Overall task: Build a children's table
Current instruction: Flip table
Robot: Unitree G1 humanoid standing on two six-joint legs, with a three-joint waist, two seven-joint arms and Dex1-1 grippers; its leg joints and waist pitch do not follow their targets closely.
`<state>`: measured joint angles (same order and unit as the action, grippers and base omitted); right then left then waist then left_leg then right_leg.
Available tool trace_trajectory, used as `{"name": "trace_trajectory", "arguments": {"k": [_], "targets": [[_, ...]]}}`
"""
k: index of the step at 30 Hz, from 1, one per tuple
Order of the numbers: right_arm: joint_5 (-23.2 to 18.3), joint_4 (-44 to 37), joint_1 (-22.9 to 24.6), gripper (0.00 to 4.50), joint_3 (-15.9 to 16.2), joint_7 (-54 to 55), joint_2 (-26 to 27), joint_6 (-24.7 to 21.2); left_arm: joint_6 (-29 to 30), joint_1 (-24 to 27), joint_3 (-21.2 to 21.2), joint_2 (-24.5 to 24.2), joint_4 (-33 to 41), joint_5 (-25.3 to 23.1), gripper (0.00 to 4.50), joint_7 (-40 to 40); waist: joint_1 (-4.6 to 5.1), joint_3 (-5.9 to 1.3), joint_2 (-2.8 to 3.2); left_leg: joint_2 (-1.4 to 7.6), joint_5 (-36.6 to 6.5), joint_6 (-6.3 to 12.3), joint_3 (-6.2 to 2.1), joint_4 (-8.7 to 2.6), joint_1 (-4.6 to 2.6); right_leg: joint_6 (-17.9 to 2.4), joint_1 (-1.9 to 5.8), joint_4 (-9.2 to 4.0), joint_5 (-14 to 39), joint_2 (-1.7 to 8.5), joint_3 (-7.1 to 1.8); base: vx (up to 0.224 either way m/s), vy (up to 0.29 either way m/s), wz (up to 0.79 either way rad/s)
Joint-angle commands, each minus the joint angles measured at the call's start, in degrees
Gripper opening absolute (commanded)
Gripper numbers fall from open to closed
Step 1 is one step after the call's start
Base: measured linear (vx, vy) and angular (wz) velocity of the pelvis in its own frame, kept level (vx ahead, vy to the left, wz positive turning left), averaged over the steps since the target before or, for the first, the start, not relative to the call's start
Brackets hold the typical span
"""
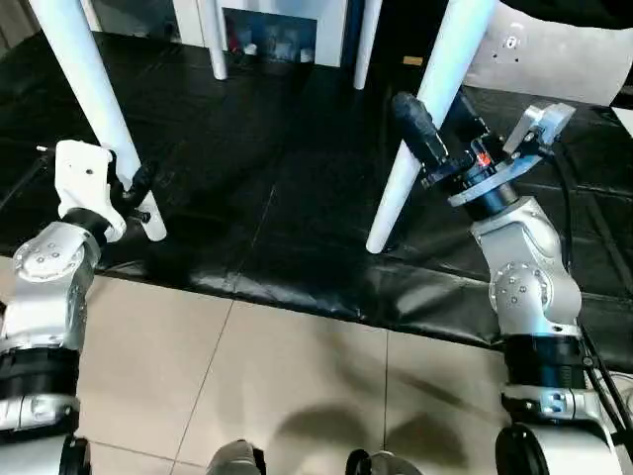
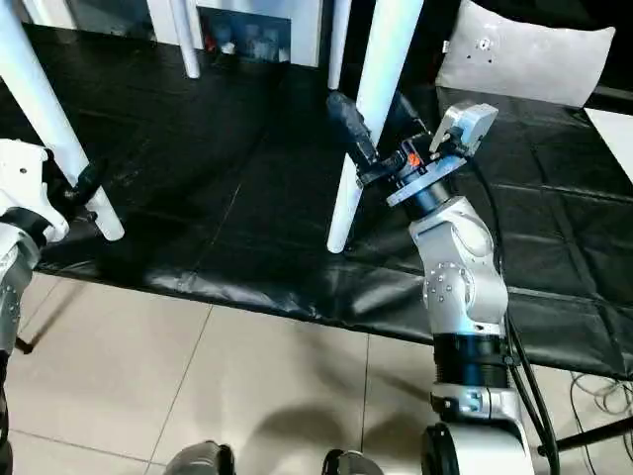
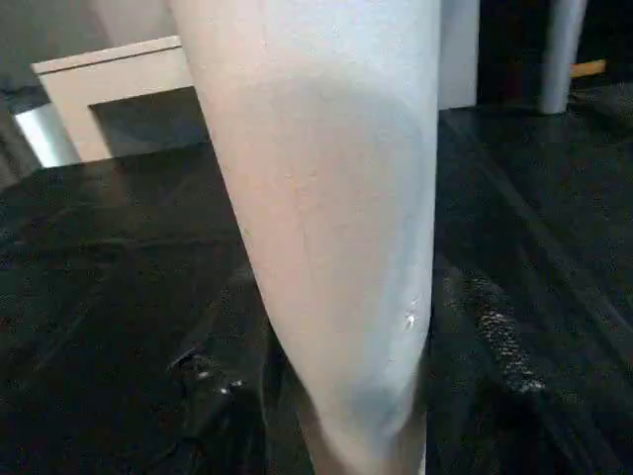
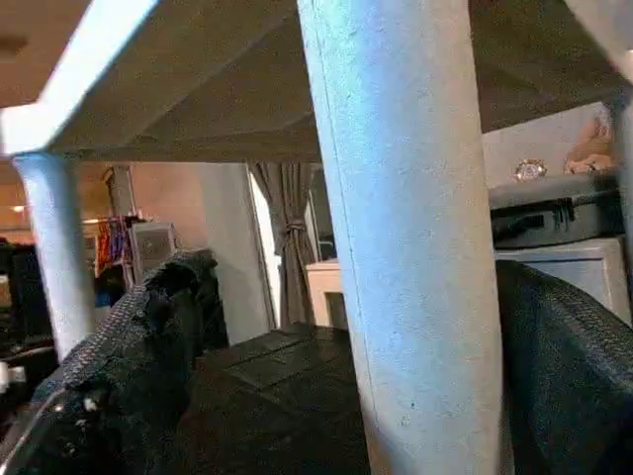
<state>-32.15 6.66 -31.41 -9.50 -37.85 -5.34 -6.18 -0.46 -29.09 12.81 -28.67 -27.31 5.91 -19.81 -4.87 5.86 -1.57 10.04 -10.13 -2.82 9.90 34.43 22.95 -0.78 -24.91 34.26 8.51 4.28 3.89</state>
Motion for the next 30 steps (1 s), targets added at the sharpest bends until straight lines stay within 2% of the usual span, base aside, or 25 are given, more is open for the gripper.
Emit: {"name": "trace_trajectory", "arguments": {"k": [1, 5, 9, 12, 13, 15, 16, 18, 19, 20, 22, 23, 24, 25, 26, 27, 28, 30], "targets": [[-0.8, -3.4, 0.2, 4.5, 7.5, -1.8, 1.9, -2.9, -4.1, -1.2, -7.6, -1.4, -0.7, -10.3, 1.58, 0.2, 0.55, -4.28, 1.24, 2.84, -12.6, 0.29, -0.95, -5.0, -1.73, -10.4, 3.09, -3.08, 9.8, 3.68, -2.86, 0.0, 0.0, 0.0], [-1.2, -6.0, 1.0, 4.5, 8.4, -0.8, 3.3, -4.3, -4.4, -2.9, -8.2, -1.6, -4.0, -11.1, 1.58, 2.6, 0.97, -4.34, 1.14, 2.85, -11.7, 0.26, -0.94, -5.01, -1.77, -10.6, 3.15, -2.92, 9.0, 3.66, -2.87, 0.0, 0.0, 0.0], [-1.5, -7.3, 1.5, 4.5, 8.9, -0.9, 3.8, -5.1, -4.8, -4.5, -8.6, -1.3, -6.7, -11.7, 1.58, 3.9, 1.57, -4.22, 1.26, 2.96, -12.8, -0.13, -0.97, -5.14, -1.86, -11.1, 3.1, -3.06, 9.6, 3.73, -2.84, 0.0, 0.0, 0.0], [-1.3, -8.2, 2.0, 4.5, 9.3, -0.8, 4.1, -5.6, -5.2, -6.0, -9.2, -1.2, -9.4, -12.5, 1.58, 5.3, 1.64, -4.18, 1.38, 2.92, -12.9, -0.19, -0.95, -5.11, -1.89, -11.0, 3.05, -3.14, 9.5, 3.69, -2.91, 0.0, 0.0, 0.0], [-0.9, -8.9, 2.2, 4.5, 9.6, -0.6, 4.3, -5.9, -5.4, -6.9, -9.4, -1.0, -11.6, -12.9, 1.58, 6.2, 1.75, -4.19, 1.08, 2.78, -12.9, -0.08, -0.88, -5.06, -1.84, -10.7, 3.11, -3.21, 9.5, 3.64, -2.92, 0.0, 0.0, 0.0], [-0.8, -9.0, 2.1, 4.5, 9.7, -0.4, 4.3, -5.9, -5.5, -7.1, -9.4, -0.9, -12.4, -13.0, 1.58, 6.5, 1.69, -4.15, 1.09, 2.87, -12.9, -0.23, -0.94, -5.1, -1.91, -10.6, 3.08, -3.21, 10.2, 3.82, -2.94, 0.0, 0.0, 0.0], [0.4, -8.6, 2.0, 4.5, 9.9, 0.2, 4.4, -5.3, -5.5, -7.5, -9.5, -0.9, -13.5, -12.9, 1.58, 6.8, 1.78, -4.1, 0.95, 2.96, -13.1, -0.31, -0.95, -5.16, -1.88, -10.7, 3.05, -3.23, 10.5, 3.84, -2.96, 0.0, 0.0, 0.0], [1.8, -8.0, 1.7, 4.5, 10.1, 0.9, 4.5, -4.6, -5.7, -7.7, -9.6, -0.8, -14.5, -12.8, 1.58, 7.0, 1.8, -4.07, 1.05, 2.89, -13.4, -0.68, -0.91, -5.18, -1.92, -10.5, 2.91, -3.3, 11.2, 3.77, -2.96, 0.0, 0.0, 0.0], [5.8, -6.0, 1.3, 4.5, 10.8, 2.3, 4.5, -2.5, -6.2, -8.1, -9.5, -0.5, -15.8, -12.2, 1.58, 6.9, 1.82, -4.04, 0.85, 2.9, -13.7, -0.91, -0.94, -5.22, -1.86, -10.3, 2.93, -3.35, 11.9, 3.84, -2.97, 0.0, 0.0, 0.0], [5.8, -6.0, 1.3, 4.5, 10.8, 2.3, 4.5, -2.5, -6.2, -8.1, -9.5, -0.5, -15.8, -12.2, 1.58, 6.9, 1.84, -4.04, 0.88, 2.85, -13.8, -1.14, -0.9, -5.21, -1.87, -10.1, 2.83, -3.4, 12.3, 3.83, -2.97, 0.0, 0.0, 0.0], [9.2, -4.5, 1.2, 4.5, 11.4, 3.8, 4.4, 0.2, -7.2, -8.1, -9.7, -0.4, -16.4, -12.1, 1.58, 6.8, 2.03, -3.81, 0.7, 2.89, -15.7, -1.69, -0.95, -5.43, -1.94, -9.3, 2.73, -3.7, 15.2, 3.9, -3.04, 0.0, 0.0, 0.0], [9.2, -4.5, 1.2, 4.5, 11.4, 3.8, 4.4, 0.2, -7.2, -8.1, -9.7, -0.3, -16.4, -12.1, 1.93, 6.8, 2.13, -3.68, 0.33, 2.92, -16.7, -1.82, -0.99, -5.48, -2.01, -8.7, 2.58, -3.88, 17.3, 3.99, -3.11, 0.0, 0.0, 0.0], [10.0, -4.3, 1.4, 4.5, 11.3, 4.9, 4.7, 1.2, -8.0, -7.6, -9.5, -0.2, -15.3, -11.7, 2.14, 6.4, 2.12, -3.66, 0.36, 2.98, -17.2, -1.86, -0.98, -5.49, -2.16, -8.6, 2.45, -4.04, 17.9, 3.99, -3.18, 0.0, 0.0, 0.0], [10.0, -4.3, 1.4, 4.5, 11.3, 4.9, 4.7, 1.2, -8.0, -7.6, -9.5, -0.2, -15.3, -11.7, 2.14, 6.4, 2.15, -3.63, 0.48, 3.04, -17.8, -2.1, -1.02, -5.57, -2.21, -8.3, 2.34, -4.16, 18.4, 3.99, -3.2, 0.0, 0.0, 0.0], [10.4, -4.3, 1.7, 4.5, 11.1, 5.5, 4.9, 1.7, -9.0, -7.1, -9.2, 0.0, -14.3, -10.9, 2.14, 5.9, 2.2, -3.59, 0.35, 3.21, -18.1, -2.04, -1.25, -5.72, -2.06, -7.4, 2.43, -4.09, 17.9, 3.88, -3.18, 0.0, 0.0, 0.0], [10.3, -4.7, 1.9, 4.5, 10.9, 5.6, 4.9, 1.9, -9.5, -6.6, -8.8, 0.1, -13.2, -10.2, 2.51, 5.5, 2.18, -3.56, 0.53, 3.15, -17.5, -2.18, -1.17, -5.76, -2.07, -7.8, 2.39, -3.87, 16.6, 3.92, -3.24, 0.0, 0.0, 0.0], [10.1, -5.2, 2.3, 4.5, 10.5, 5.8, 5.0, 2.0, -10.4, -5.8, -8.2, 0.4, -11.5, -9.1, 2.65, 5.0, 2.14, -3.74, 0.51, 3.26, -17.0, -2.17, -1.17, -5.68, -2.19, -8.3, 2.45, -3.72, 15.3, 4.01, -3.28, 0.0, 0.0, 0.0], [9.5, -6.9, 3.6, 4.5, 9.5, 5.9, 5.1, 2.4, -11.5, -3.3, -6.5, 1.0, -6.8, -6.0, 2.78, 3.9, 2.11, -3.8, 0.47, 3.19, -15.1, -1.38, -0.97, -5.53, -1.96, -9.3, 2.61, -3.39, 11.7, 3.83, -3.26, 0.0, 0.0, 0.0]]}}
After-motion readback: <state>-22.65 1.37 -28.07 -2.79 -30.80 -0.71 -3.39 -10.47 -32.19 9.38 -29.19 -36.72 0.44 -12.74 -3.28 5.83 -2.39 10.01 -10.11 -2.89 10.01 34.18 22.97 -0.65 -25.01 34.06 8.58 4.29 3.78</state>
